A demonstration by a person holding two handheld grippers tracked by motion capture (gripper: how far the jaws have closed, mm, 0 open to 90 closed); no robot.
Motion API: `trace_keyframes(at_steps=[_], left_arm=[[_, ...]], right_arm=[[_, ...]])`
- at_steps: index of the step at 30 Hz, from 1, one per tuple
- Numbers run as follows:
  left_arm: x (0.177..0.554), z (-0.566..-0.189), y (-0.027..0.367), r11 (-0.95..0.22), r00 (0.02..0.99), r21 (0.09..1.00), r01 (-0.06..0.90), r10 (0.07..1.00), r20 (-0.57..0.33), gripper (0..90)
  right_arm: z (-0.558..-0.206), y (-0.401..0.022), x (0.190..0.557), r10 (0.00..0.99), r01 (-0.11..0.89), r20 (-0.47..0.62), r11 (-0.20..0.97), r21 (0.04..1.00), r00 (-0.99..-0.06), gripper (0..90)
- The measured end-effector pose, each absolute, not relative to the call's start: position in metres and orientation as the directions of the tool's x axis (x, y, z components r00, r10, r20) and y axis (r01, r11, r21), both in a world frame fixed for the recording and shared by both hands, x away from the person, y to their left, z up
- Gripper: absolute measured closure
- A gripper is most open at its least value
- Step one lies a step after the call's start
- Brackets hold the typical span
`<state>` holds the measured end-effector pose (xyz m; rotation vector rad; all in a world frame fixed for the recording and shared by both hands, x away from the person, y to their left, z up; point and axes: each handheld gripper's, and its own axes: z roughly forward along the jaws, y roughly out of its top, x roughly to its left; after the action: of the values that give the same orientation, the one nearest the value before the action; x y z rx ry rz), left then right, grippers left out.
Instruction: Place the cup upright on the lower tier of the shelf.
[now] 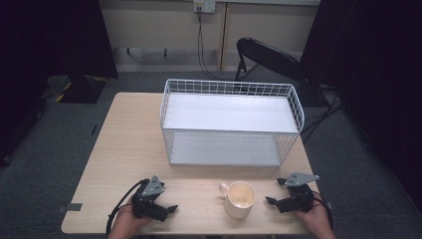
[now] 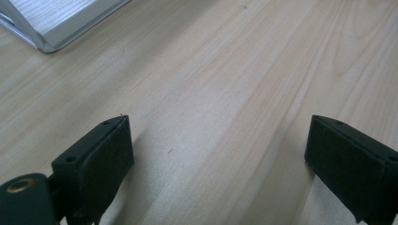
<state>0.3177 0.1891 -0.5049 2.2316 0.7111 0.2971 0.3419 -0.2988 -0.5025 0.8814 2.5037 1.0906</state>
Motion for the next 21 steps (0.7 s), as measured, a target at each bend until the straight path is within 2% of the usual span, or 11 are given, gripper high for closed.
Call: trace_keyframes(at_steps=[10, 21], left_arm=[[0.318, -0.505, 0.189, -0.555, 0.818, 0.731, 0.398, 0.575, -0.009, 7.7], [0.318, -0.505, 0.189, -0.555, 0.818, 0.73, 0.399, 0.575, -0.009, 7.7]], right_arm=[[-0.5, -0.293, 0.343, 0.667, 0.461, -0.002, 0.517, 0.721, -0.745, 14.8], [-0.483, -0.278, 0.336, 0.652, 0.453, 0.018, 0.506, 0.734, -0.758, 17.5]])
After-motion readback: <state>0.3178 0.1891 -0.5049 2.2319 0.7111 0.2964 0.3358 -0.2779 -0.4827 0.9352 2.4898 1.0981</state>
